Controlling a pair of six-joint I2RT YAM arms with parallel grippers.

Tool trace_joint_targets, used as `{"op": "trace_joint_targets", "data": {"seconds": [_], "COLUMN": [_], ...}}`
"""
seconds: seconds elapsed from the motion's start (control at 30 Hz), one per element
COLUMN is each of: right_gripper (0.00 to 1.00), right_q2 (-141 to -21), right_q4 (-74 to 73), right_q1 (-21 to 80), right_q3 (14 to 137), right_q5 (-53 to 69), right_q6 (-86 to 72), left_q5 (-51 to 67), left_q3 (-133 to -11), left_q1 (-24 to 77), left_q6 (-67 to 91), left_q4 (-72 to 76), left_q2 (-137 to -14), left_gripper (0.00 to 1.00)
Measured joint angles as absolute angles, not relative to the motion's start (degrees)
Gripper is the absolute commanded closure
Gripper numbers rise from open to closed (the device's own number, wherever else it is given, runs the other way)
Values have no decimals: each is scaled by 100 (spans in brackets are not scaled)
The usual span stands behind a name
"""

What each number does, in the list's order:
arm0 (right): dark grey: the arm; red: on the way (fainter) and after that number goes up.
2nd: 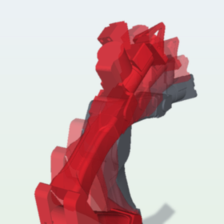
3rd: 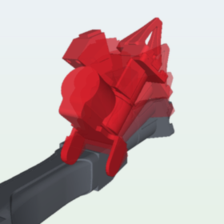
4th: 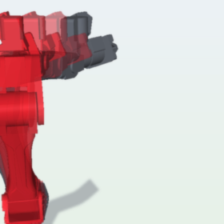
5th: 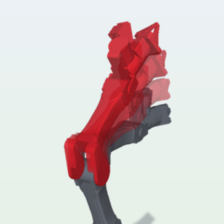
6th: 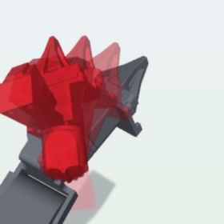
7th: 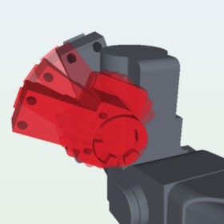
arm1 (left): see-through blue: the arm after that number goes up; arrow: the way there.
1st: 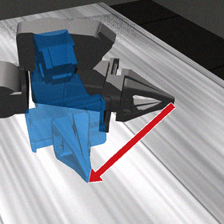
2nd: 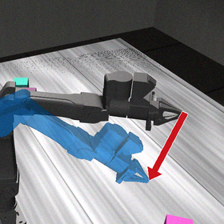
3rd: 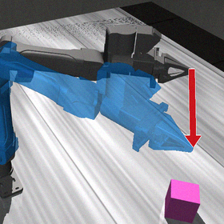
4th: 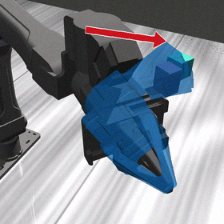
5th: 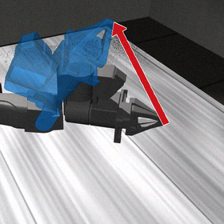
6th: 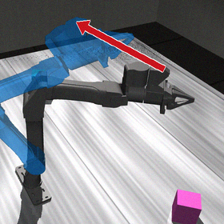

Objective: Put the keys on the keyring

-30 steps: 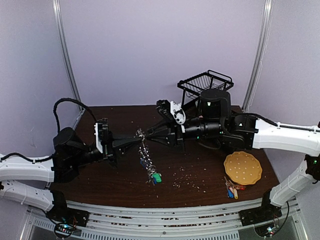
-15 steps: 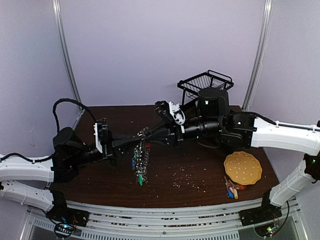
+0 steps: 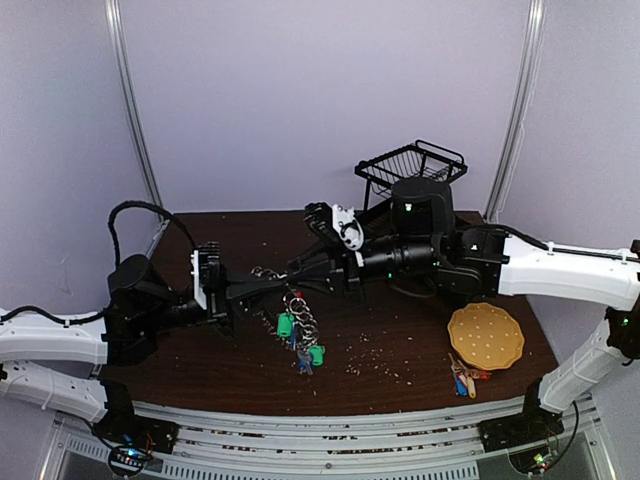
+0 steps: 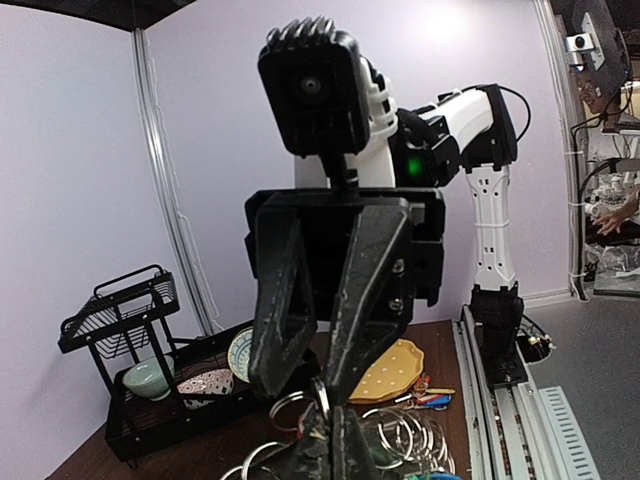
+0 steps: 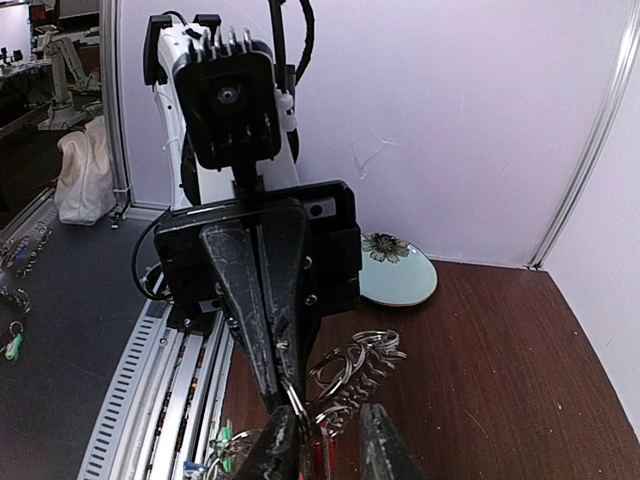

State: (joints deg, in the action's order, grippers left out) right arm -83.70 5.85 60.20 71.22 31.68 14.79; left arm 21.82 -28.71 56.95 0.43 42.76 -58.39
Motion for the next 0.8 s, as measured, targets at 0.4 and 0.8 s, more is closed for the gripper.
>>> {"op": "trace_joint_targets", "data": {"seconds": [0.4, 0.8], "right_gripper": [100, 100], "right_q2": [-8370, -8346], "right_q4": [193, -731], "right_q1": [6045, 6069], "right_q3": [7168, 7395], "right_q5": [3301, 2637], "right_q6": [1782, 2178], "left_q5": [2167, 1697], "left_q3": [-2871, -3369], "left_q1": [5695, 5704], "left_q6": [-58, -325], "left_q4": [4182, 2980], "left_q2": [-5815, -5804], "left_gripper": [100, 72]}}
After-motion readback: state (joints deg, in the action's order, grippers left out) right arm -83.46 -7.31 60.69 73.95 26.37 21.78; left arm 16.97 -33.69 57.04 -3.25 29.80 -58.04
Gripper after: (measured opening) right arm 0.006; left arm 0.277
